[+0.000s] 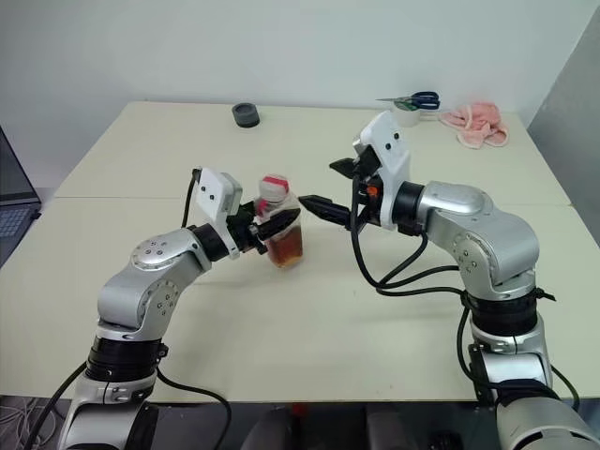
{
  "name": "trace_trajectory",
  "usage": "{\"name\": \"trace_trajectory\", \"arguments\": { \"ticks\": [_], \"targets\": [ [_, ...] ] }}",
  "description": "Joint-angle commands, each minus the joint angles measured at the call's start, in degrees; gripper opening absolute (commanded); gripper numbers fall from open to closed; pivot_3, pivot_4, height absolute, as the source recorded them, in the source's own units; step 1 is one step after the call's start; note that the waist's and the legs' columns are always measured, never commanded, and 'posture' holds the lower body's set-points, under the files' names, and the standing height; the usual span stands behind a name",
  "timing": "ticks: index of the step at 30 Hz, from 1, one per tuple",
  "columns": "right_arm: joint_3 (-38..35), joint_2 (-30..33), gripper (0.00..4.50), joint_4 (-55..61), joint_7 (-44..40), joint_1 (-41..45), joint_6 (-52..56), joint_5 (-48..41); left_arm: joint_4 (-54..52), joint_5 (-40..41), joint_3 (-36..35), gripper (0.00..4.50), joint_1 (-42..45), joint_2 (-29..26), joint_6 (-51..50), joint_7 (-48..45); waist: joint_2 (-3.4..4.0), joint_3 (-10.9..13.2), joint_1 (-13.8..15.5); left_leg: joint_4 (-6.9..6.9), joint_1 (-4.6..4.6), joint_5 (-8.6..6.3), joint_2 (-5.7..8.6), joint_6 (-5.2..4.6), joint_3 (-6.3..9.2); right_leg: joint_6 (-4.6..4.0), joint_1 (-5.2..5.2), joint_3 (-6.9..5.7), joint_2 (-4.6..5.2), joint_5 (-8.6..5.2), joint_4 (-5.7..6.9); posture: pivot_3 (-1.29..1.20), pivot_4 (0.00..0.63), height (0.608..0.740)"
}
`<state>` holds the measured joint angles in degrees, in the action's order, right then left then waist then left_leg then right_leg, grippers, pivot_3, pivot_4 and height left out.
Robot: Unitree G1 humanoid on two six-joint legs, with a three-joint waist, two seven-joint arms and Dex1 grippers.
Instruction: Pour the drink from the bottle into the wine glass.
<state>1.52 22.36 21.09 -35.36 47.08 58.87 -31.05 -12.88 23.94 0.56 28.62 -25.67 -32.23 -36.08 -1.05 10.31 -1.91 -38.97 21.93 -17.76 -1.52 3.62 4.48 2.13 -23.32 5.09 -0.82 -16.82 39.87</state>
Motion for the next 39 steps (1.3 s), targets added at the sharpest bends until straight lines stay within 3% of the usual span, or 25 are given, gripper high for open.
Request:
{"name": "trace_trajectory", "arguments": {
  "ticks": [1,20,24,29,34,39],
  "targets": [
    [-0.31,-0.91,4.5,3.57,2.49,0.77,1.48,-1.6,-4.95,0.7,2.46,1.83,-1.01,1.15,1.64,-1.66,0.0,0.0,0.01,0.0,0.0,0.0,0.0,0.0,0.0,0.0,0.0,0.01,0.0,0.0,0.0,0.0,0.15,0.74],
    [-1.17,-3.74,4.5,5.29,9.47,-1.31,6.46,-5.58,-6.99,-1.73,4.13,1.83,-2.72,2.96,5.85,0.03,0.0,0.0,-0.01,0.01,0.0,0.02,0.01,-0.03,-0.03,-0.01,-0.02,0.03,-0.05,0.0,0.01,0.0,0.15,0.74],
    [-1.26,-4.08,3.57,5.02,10.4,-1.15,6.27,-5.92,-7.06,-1.59,4.04,1.83,-2.64,3.08,5.67,0.48,0.0,0.0,-0.01,0.01,0.0,0.02,0.01,-0.03,-0.02,-0.01,-0.02,0.03,-0.08,0.0,0.01,0.0,0.15,0.74],
    [-1.85,-4.06,1.82,4.28,10.92,-0.81,5.9,-6.9,-6.71,-1.37,3.9,1.83,-2.42,3.22,5.53,0.82,0.0,0.0,-0.01,0.02,0.0,0.02,0.01,-0.03,-0.02,-0.01,-0.02,0.03,-0.08,0.0,0.0,0.0,0.15,0.74],
    [0.35,-1.22,1.83,1.55,5.92,-1.08,2.55,-6.15,-6.22,-0.44,3.73,1.83,-1.07,3.82,5.33,0.21,0.0,0.0,-0.01,0.02,0.0,0.02,0.02,-0.03,-0.03,0.0,-0.02,0.03,-0.09,0.0,-0.02,0.0,0.15,0.74],
    [4.82,8.27,1.83,-3.22,-18.97,-1.26,-8.04,-8.45,-7.19,5.18,4.21,1.83,0.6,3.47,2.1,-5.45,-0.01,0.02,0.11,0.04,0.02,0.02,0.11,-0.05,-0.03,0.0,0.06,-0.03,-0.12,0.0,-0.23,0.0,0.15,0.74]
  ]
}}
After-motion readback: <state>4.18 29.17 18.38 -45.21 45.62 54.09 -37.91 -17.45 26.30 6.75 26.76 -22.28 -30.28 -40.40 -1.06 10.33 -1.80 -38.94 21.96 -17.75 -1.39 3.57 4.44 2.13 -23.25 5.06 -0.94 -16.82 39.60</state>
